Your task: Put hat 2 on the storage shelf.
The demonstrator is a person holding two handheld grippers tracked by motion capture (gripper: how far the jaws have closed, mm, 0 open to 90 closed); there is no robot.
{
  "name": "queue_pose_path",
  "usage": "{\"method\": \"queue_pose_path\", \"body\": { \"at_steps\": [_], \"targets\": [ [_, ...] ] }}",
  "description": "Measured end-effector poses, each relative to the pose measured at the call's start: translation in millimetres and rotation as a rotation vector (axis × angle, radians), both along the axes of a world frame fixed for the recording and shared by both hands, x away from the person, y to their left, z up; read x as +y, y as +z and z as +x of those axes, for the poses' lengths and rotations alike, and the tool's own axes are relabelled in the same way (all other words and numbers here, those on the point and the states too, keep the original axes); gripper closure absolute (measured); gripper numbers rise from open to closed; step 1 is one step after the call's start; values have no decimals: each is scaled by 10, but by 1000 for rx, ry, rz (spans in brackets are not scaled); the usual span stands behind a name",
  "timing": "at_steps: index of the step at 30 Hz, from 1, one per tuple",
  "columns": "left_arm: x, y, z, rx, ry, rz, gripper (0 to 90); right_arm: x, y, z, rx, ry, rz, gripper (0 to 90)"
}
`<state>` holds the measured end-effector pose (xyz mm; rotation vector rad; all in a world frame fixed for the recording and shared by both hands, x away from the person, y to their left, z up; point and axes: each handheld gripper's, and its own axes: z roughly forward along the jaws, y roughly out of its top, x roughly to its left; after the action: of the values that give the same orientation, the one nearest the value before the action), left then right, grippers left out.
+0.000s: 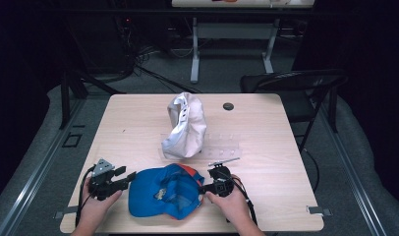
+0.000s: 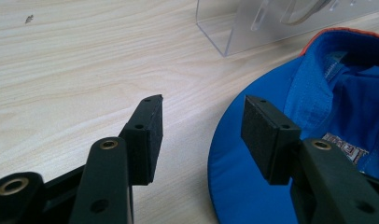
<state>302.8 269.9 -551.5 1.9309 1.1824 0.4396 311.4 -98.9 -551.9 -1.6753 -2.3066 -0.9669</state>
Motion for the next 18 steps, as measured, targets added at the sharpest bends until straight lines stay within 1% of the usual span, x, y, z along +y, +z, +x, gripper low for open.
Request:
{"method": "queue_pose_path", "body": {
  "at_steps": [2,5,6,7,9,10,11,12,13,15,16,17,18],
  "targets": [
    [1,0,0,0,-1,1,489,-4,11,2,-6,-3,-13,823],
    [-1,0,-1,0,-1,1,489,-30,43,-1,-1,-12,3,870],
    [-4,-1,-2,-1,0,3,489,-41,64,-4,6,-15,12,874],
    [-6,-2,-1,-1,-1,4,489,-60,84,-6,6,-12,10,878],
    [-13,-6,-1,-5,-2,5,489,-90,127,-15,5,-17,28,879],
    [-13,-6,-1,-5,-2,5,489,-90,127,-15,5,-17,28,879],
    [-16,-5,-2,-4,-5,7,489,-133,172,-19,-2,-14,26,879],
    [-23,-7,-3,-3,-5,8,489,-146,188,-21,1,-13,30,879],
    [-23,-5,-4,-1,-6,10,489,-165,209,-22,4,-13,20,878],
    [-25,-5,-5,-2,-7,10,489,-204,232,-22,6,-15,23,878],
    [-25,-5,-5,-2,-7,10,489,-229,255,-22,10,-10,2,878],
    [-24,-5,-5,-1,-6,10,489,-256,262,-22,12,-13,9,878],
    [-26,-9,-4,-3,-3,6,489,-264,230,-30,-4,-47,72,877]
  ]
}}
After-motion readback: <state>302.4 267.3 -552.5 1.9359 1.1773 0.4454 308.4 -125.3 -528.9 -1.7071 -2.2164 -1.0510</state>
